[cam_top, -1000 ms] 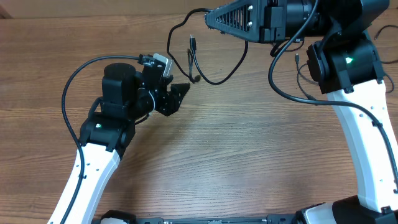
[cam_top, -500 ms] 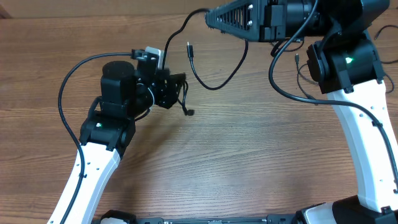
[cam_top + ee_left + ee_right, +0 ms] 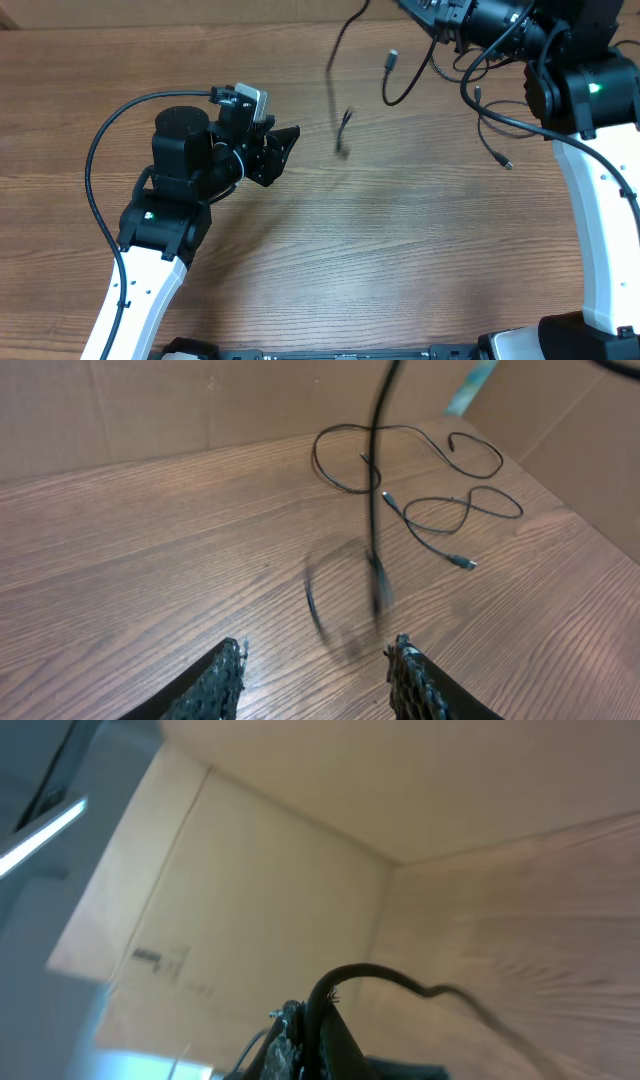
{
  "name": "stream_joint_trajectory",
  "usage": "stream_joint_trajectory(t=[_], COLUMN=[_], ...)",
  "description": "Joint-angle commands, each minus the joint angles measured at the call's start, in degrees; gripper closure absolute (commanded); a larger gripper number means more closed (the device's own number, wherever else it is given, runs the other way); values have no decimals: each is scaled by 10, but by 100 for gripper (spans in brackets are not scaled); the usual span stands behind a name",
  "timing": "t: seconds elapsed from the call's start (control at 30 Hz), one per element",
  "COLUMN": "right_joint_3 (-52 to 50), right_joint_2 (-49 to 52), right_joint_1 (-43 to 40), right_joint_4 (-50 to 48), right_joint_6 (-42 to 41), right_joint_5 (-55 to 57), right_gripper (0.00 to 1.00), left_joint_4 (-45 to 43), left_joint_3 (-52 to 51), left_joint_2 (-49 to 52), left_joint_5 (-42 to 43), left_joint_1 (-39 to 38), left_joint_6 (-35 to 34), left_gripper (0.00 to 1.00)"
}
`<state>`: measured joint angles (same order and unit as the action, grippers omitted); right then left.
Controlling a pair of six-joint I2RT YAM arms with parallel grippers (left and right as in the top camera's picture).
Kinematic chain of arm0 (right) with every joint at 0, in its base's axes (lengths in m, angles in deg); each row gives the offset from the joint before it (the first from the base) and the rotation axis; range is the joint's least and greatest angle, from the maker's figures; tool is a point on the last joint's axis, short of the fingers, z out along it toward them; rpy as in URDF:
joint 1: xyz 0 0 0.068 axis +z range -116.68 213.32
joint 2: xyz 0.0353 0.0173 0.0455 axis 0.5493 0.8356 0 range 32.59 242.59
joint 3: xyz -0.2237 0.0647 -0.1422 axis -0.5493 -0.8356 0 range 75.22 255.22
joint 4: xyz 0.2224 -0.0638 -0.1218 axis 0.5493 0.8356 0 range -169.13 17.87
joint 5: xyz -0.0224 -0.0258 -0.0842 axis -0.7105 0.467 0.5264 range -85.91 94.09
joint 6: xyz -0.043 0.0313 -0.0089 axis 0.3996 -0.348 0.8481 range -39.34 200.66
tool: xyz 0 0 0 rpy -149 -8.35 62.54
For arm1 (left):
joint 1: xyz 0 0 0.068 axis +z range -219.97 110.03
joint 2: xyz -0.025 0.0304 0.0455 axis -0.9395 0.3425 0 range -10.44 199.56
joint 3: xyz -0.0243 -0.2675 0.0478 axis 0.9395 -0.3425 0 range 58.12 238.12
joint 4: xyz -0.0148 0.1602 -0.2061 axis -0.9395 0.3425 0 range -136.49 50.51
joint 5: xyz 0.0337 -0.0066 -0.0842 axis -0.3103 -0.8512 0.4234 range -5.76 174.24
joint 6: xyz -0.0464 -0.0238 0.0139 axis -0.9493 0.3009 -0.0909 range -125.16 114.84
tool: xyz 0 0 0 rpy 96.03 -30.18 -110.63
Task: Untangle cables
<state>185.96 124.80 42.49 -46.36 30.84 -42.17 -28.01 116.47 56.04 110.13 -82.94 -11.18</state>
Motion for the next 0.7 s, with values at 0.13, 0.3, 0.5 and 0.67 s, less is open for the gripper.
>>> stream_joint_trajectory(t=[0.13, 0.3, 0.5, 0.67], right_joint_3=[11, 11, 11, 11], right_joint_2=[-8, -8, -8, -8], right_joint_1=[17, 46, 80, 103], right_joint_4=[0, 1, -20, -54], right_joint_6=[19, 15, -12, -44], right_joint_5=[11, 10, 10, -17], right_gripper=[96, 96, 96, 96], left_joint_4=[-30, -74, -110, -117], left_joint_3=[11, 11, 11, 11], left_joint_2=[-9, -9, -9, -3], left_joint_5=[43, 85, 97, 85], left_joint_1=[2, 2, 2, 2], left_joint_6=[2, 2, 0, 0], left_gripper=[48, 45, 45, 38])
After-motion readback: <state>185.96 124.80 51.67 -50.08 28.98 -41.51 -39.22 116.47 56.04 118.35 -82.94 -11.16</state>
